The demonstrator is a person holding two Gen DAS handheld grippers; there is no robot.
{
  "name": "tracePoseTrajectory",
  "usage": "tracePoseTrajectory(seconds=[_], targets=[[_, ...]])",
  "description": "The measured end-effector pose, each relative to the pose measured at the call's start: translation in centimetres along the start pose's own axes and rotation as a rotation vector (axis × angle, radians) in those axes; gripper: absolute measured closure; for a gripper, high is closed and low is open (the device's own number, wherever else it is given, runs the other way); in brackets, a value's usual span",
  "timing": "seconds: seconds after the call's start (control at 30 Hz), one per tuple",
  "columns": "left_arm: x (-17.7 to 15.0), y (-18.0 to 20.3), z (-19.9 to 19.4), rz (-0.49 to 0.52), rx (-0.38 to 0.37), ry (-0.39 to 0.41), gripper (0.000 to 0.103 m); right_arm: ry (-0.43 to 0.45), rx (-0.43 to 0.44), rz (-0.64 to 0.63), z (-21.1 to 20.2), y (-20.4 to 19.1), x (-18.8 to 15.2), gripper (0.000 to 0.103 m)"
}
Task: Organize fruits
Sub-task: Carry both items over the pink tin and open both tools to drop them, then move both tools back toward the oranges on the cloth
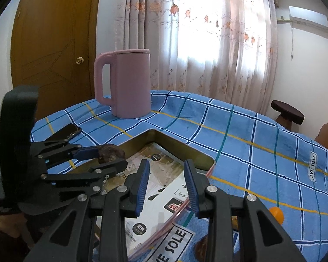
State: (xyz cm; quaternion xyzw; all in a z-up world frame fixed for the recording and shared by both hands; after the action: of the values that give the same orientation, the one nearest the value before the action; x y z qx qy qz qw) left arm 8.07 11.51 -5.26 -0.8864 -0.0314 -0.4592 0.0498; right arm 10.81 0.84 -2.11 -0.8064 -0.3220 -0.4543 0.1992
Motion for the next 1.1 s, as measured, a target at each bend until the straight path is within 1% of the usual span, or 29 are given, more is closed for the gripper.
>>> tracePoseTrajectory(seconds=[0.13,0.23,0.3,0.33,0.37,0.43,0.53,0.63,0.77,0.8,0.87,0.93,1.0,1.03,1.1], targets=[[-0.1,0.1,-0.1,0.004,0.005,0.007,0.063,0.003,0.007,0.006,-0.4,0.1,-0.4,0.068],[-0.1,0.1,-0.3,0.000,0.006,0.014,0.055,0.011,0.005,0.017,-1.2,0.7,-0.8,0.068],[-0.1,0.0,-0.4,-0.001,0.003,0.018,0.054,0.016,0.007,0.036,-1.7,1.2,-1.0,0.068],[0.0,0.0,-0.6,-0.002,-0.005,0.028,0.048,0.019,0.006,0.043,-1.9,1.4,-1.1,0.068],[0.1,0.0,-0.9,-0.001,-0.001,0.039,0.039,0.024,0.000,0.047,-2.2,1.7,-1.2,0.068],[0.3,-0.5,-1.6,-0.013,0.030,0.063,0.031,0.034,-0.010,0.057,-2.9,2.2,-1.5,0.068],[0.7,-1.9,-2.5,-0.055,0.040,0.090,0.031,0.046,-0.026,0.074,-4.1,3.3,-2.1,0.068],[1.0,-3.2,-3.3,-0.084,0.068,0.109,0.026,0.055,-0.052,0.089,-5.3,4.6,-2.9,0.067],[1.0,-3.5,-3.9,-0.107,0.069,0.121,0.024,0.049,-0.092,0.132,-6.7,6.9,-4.4,0.066],[0.9,-3.3,-4.0,-0.110,0.063,0.124,0.023,0.046,-0.100,0.140,-7.0,7.4,-4.7,0.066],[0.8,-2.0,-4.3,-0.096,0.045,0.130,0.018,0.035,-0.128,0.155,-7.5,8.5,-5.4,0.066],[0.7,-0.4,-4.6,-0.072,0.022,0.135,0.018,0.027,-0.151,0.168,-8.0,9.4,-6.1,0.065],[0.7,1.5,-4.8,-0.047,-0.018,0.134,0.018,0.015,-0.175,0.180,-8.6,10.5,-6.9,0.061],[0.6,2.7,-4.9,-0.027,-0.036,0.132,0.018,0.007,-0.187,0.187,-8.8,11.0,-7.2,0.057],[0.4,4.6,-4.9,-0.002,-0.070,0.129,0.017,-0.010,-0.209,0.194,-9.2,11.7,-7.9,0.055]])
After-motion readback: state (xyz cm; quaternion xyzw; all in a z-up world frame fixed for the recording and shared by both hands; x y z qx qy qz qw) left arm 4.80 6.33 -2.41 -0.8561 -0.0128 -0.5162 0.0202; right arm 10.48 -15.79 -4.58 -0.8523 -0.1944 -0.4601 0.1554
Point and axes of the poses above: each gripper's, at about its wrist camera, not at the fingertips, and z roughly the way its jaws point, y to its right, x to its top, the point moved 1 cm from there along z, roughly the way its jaws point, and after that the axes turned 6 degrees about z, right-handed, at the moved point
